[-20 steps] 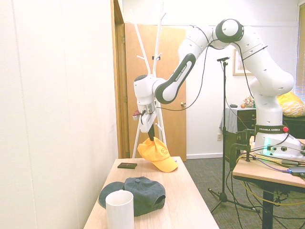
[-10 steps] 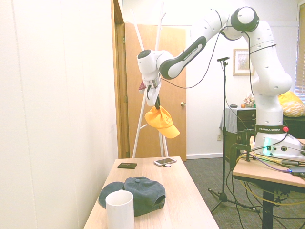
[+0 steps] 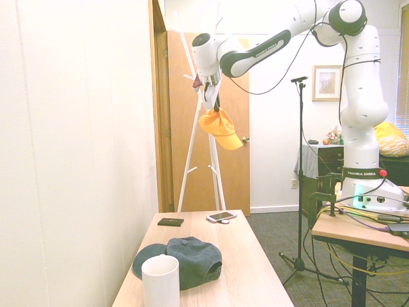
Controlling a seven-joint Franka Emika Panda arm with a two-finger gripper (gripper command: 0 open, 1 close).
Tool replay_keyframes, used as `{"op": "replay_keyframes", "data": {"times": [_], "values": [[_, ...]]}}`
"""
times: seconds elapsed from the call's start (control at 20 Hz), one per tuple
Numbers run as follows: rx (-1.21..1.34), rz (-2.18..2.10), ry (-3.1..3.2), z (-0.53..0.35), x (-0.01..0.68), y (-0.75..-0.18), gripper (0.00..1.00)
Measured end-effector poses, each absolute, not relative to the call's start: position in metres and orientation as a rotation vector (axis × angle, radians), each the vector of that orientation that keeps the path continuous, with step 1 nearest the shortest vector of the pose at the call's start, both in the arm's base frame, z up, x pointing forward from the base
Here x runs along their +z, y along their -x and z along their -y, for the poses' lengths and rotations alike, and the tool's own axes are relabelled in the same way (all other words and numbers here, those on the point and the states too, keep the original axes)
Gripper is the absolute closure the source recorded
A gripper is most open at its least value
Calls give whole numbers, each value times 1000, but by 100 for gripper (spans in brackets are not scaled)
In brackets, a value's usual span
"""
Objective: Hang the cap
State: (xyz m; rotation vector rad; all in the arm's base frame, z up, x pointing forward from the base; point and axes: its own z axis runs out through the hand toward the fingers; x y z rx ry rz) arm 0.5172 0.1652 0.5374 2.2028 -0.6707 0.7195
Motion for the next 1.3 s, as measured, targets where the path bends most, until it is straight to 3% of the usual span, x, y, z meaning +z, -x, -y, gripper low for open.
{"op": "replay_keyframes", "data": {"times": [0.75,1.3], "values": [[894,655,-2036,-162,702,-502,100],[916,690,-1975,-143,740,-522,100]]}}
